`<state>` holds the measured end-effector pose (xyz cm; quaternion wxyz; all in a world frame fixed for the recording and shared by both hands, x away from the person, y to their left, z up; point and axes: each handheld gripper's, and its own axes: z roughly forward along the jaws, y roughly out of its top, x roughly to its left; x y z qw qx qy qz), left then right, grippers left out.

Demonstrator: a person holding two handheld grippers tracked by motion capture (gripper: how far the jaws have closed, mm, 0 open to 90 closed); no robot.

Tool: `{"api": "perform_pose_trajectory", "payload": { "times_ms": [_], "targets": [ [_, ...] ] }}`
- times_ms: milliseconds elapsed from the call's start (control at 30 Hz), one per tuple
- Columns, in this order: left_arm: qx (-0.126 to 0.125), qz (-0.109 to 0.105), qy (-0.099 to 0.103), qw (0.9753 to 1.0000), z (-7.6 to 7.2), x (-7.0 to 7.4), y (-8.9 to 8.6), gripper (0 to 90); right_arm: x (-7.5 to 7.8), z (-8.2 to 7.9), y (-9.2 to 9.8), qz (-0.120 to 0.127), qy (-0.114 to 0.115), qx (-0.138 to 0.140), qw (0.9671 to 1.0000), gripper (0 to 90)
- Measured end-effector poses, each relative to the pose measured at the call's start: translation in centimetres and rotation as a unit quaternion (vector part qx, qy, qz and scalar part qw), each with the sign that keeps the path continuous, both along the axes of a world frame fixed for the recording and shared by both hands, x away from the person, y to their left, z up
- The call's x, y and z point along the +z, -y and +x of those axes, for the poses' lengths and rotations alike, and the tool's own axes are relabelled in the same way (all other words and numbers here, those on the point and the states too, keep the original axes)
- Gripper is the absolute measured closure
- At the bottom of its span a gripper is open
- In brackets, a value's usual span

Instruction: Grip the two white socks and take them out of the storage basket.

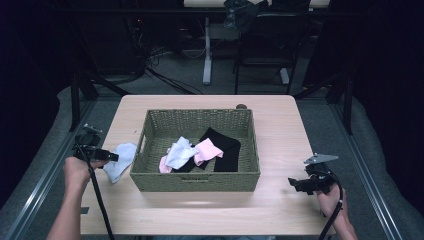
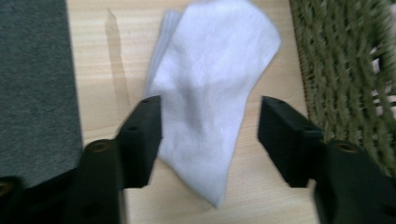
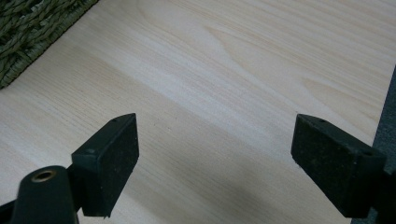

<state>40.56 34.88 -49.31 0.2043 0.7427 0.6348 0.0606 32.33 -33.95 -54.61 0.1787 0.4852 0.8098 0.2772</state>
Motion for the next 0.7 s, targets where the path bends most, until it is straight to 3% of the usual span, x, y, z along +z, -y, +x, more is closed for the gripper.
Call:
{"api": "perform_pose_trajectory", "payload": {
  "times_ms": [167, 267, 300, 567, 700],
  "targets": [
    [-0.013, 0.002, 0.026, 0.9996, -0.2, 2.9, 1.0, 22.7, 0.0, 0.0, 0.0, 0.002, 0.000, 0.002, 1.0000, 14.8],
    [-0.020, 0.001, 0.034, 0.9992, -0.2, 3.9, 1.5, 16.9, 0.0, 0.0, 0.0, 0.001, -0.001, 0.001, 1.0000, 14.7],
    [-0.029, 0.003, 0.042, 0.9987, -0.1, 4.9, 2.3, 15.7, 0.0, 0.0, 0.0, 0.001, -0.001, 0.001, 1.0000, 14.7],
    [-0.068, 0.005, 0.072, 0.9951, 0.3, 7.8, 5.9, 10.5, 0.0, 0.0, 0.1, 0.005, 0.001, -0.002, 1.0000, 14.7],
    [-0.082, 0.006, 0.081, 0.9933, 0.6, 8.4, 7.4, 7.2, 0.0, 0.0, 0.1, 0.005, 0.001, -0.001, 1.0000, 14.7]
  ]
}}
